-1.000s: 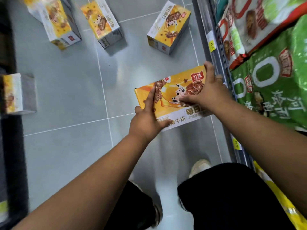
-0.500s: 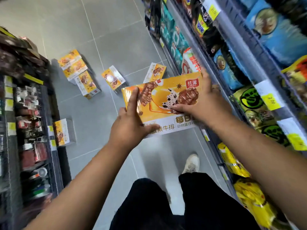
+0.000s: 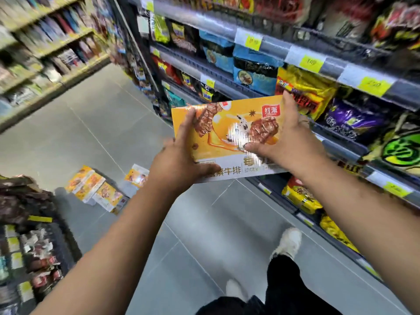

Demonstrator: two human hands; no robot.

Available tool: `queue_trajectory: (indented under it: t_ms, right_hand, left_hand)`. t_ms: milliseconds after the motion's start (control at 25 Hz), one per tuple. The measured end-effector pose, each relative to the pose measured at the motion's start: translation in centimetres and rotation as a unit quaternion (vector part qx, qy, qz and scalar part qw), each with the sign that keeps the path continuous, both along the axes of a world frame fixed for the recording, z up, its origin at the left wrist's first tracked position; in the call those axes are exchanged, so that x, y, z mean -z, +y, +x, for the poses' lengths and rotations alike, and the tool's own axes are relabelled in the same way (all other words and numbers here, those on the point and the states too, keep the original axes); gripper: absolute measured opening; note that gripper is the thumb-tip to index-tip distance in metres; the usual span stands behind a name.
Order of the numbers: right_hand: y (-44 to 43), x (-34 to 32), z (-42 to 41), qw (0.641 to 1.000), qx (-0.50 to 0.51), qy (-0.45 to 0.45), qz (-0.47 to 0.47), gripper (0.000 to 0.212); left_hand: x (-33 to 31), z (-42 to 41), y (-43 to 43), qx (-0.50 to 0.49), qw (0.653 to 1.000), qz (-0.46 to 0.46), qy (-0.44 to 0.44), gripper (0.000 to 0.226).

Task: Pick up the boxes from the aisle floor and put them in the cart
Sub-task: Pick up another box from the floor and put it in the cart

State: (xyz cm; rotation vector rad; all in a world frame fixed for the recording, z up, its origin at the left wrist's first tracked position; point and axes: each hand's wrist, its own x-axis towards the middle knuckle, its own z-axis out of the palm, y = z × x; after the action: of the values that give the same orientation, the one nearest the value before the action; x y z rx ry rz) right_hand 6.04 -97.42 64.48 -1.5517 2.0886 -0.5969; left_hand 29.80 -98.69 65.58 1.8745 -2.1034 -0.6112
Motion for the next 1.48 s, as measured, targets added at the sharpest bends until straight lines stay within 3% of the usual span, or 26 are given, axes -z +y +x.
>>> queue_trajectory:
  t_ms: [440, 800, 1200, 1480]
  right_hand:
    - [23.4, -5.6, -11.4, 0.973, 0.228, 0.045, -0.010, 0.126]
    - [48.2, -8.6, -22.9, 0.919, 0.388, 0.076, 0.000, 0.126]
    - [74.6, -9.0, -33.2, 0.819, 0.569, 0.068, 0.022, 0.123]
    - [87.4, -7.3, -41.7, 0.715, 0.697, 0.050, 0.020, 0.124]
  left_hand:
    - [-4.5, -14.8, 11.9, 0.238, 0.970, -0.014, 0.044, 0.131]
    - [-7.0, -32.1, 30.6, 0.389, 0.920, -0.004, 0.048, 0.143]
    - [-7.3, -52.3, 52.4, 0.593, 0.805, 0.006, 0.026, 0.145]
    - [-5.7, -68.5, 64.7, 0.718, 0.695, 0.029, 0.017, 0.146]
